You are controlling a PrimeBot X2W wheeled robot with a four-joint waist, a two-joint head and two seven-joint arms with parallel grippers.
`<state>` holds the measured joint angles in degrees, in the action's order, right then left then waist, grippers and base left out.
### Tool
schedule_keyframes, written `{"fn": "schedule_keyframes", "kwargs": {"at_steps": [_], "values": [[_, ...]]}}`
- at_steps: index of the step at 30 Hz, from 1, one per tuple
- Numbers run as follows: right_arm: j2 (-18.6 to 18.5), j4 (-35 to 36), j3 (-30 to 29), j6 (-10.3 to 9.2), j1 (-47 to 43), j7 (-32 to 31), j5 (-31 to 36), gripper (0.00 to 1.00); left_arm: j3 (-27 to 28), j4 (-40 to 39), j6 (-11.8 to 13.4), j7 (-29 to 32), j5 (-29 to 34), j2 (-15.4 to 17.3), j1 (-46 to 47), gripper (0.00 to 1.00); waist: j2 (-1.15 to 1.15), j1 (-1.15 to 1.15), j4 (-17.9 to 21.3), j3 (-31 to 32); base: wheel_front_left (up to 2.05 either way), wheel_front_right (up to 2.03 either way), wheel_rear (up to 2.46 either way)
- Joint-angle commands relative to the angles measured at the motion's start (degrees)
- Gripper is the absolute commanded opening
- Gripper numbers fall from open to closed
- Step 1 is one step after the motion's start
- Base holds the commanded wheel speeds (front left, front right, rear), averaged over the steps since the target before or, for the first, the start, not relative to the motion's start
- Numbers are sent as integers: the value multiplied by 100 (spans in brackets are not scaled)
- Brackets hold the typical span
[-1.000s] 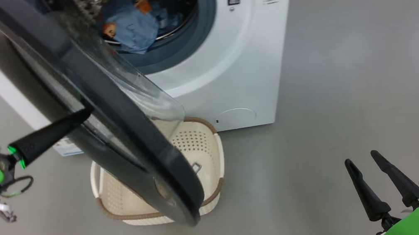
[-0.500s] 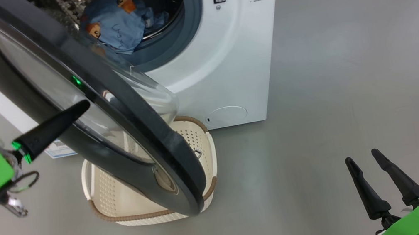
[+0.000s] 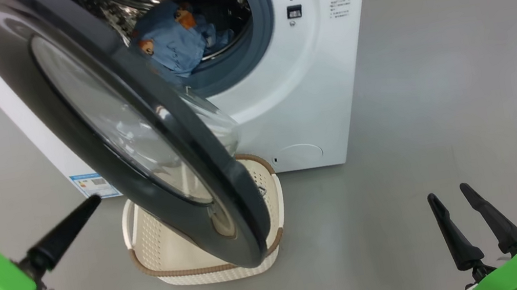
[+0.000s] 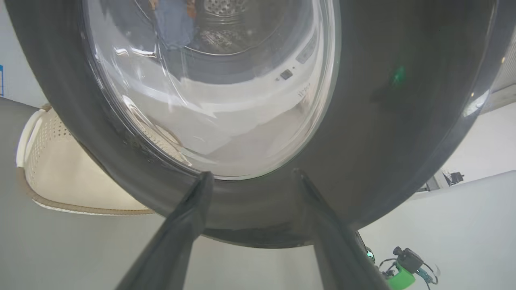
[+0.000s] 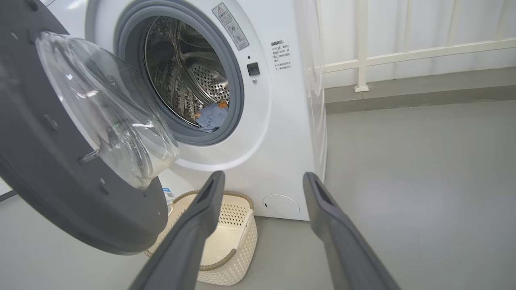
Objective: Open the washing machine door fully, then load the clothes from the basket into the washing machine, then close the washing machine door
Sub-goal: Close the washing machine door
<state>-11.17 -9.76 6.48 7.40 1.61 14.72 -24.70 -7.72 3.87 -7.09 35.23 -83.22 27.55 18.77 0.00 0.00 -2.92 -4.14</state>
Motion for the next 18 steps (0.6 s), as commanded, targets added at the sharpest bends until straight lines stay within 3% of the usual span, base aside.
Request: {"fn": "schedule_keyframes", "kwargs": {"at_steps": [1, 9, 18], "values": [[-109, 114, 109, 9, 17, 28, 46, 100, 286, -109, -40, -283, 78, 295, -13, 100, 0, 0, -42, 71, 0, 0, 0], [-170, 111, -26, 9, -64, 28, 31, 100, 138, -41, -40, -1475, 242, 318, -652, 100, 0, 0, -28, 184, 0, 0, 0], [-292, 119, -127, 9, -263, 28, 28, 100, -470, 32, -40, -3019, 508, 492, -1350, 100, 0, 0, 67, 291, 0, 0, 0]]}}
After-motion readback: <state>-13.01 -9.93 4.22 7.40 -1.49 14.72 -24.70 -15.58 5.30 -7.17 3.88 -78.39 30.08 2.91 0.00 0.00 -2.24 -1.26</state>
